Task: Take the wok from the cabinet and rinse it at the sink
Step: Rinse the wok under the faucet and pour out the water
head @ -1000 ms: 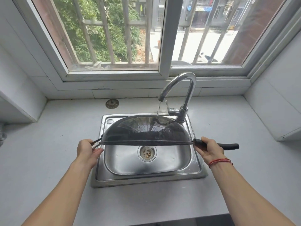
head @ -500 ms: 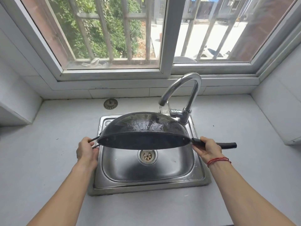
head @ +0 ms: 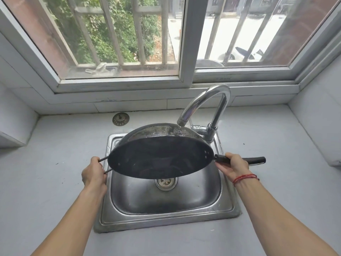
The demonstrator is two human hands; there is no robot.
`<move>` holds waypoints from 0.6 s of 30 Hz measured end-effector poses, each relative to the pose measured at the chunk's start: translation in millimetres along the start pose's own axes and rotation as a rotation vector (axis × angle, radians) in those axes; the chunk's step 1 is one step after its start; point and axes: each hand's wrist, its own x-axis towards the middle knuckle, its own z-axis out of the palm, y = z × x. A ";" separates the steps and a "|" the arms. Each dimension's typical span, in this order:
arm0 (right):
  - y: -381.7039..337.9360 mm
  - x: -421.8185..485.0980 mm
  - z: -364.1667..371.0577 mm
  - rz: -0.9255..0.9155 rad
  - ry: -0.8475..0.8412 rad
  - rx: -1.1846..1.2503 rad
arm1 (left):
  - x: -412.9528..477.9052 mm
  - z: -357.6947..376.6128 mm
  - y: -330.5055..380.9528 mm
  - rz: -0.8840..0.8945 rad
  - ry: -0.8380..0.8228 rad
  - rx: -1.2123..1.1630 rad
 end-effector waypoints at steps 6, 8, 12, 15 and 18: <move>0.0 8.3 6.8 0.024 -0.036 0.010 | 2.2 5.7 7.3 -0.009 0.034 0.000; -0.2 10.5 9.1 0.030 -0.040 0.008 | 3.2 5.9 9.7 -0.021 0.038 -0.003; 0.4 14.0 12.5 0.040 -0.052 0.010 | 2.9 4.2 10.7 -0.042 0.051 -0.002; 0.7 15.8 16.5 0.040 -0.056 0.012 | 1.2 2.6 11.9 -0.055 0.060 -0.005; 1.1 17.9 20.1 0.036 -0.059 0.001 | -0.8 2.0 13.9 -0.056 0.070 -0.006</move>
